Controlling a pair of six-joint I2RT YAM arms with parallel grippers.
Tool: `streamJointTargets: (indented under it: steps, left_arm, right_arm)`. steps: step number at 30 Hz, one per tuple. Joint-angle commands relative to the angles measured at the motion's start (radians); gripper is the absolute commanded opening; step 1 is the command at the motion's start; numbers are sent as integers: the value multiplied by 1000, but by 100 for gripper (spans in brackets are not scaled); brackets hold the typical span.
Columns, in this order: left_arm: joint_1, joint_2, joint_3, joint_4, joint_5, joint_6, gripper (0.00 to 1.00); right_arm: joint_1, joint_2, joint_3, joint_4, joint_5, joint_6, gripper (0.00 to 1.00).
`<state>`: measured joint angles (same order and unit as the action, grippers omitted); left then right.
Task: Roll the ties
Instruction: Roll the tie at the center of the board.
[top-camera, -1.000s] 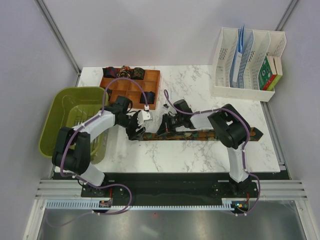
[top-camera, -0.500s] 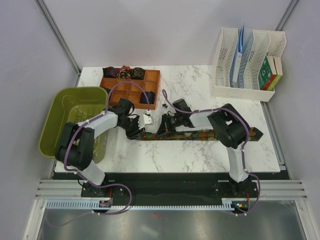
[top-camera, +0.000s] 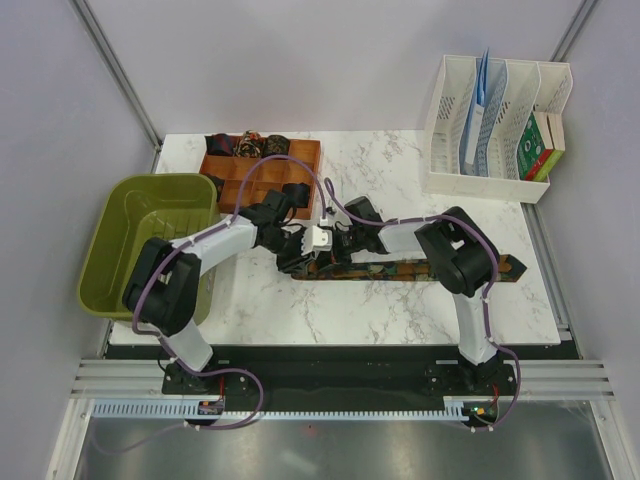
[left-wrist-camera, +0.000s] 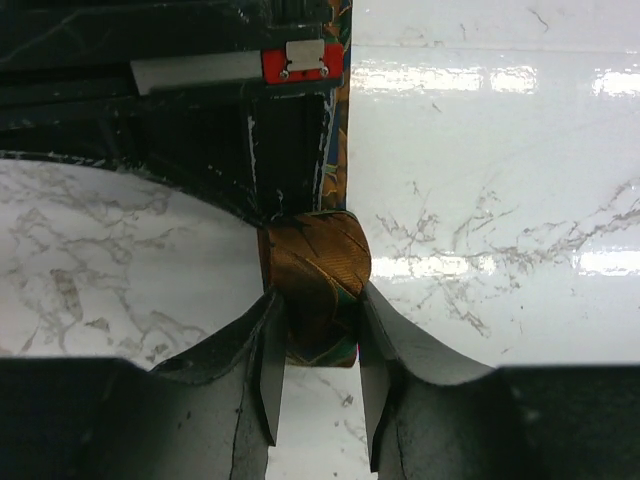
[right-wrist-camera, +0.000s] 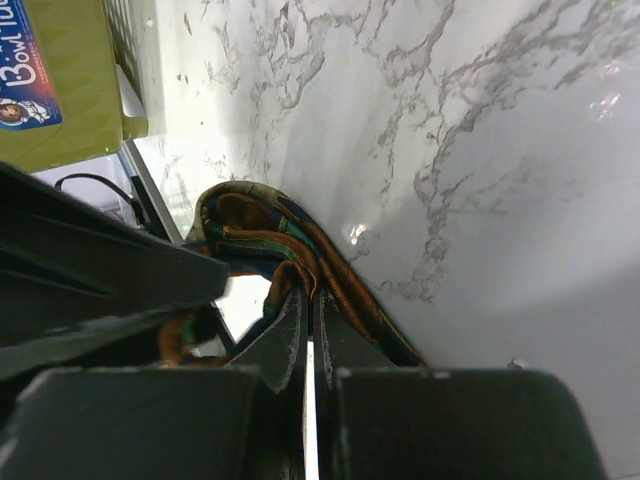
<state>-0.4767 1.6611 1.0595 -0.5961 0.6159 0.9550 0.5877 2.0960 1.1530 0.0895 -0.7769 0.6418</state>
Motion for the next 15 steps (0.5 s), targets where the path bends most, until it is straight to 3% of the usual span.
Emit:
streamJointTargets:
  steps: [1,7,15]
  left_arm:
    - [-25,71,31,45,25,-73,39]
    - [-50,129,22,51,-51,-84,35]
    - [-48,167,13,42,-97,-105,32]
  right_arm:
    - [-12,15,16,21,10,19,0]
    - [-32,-10,-1,46,-25,55,5]
    - [-75,-108,-18,0,-78,53,34]
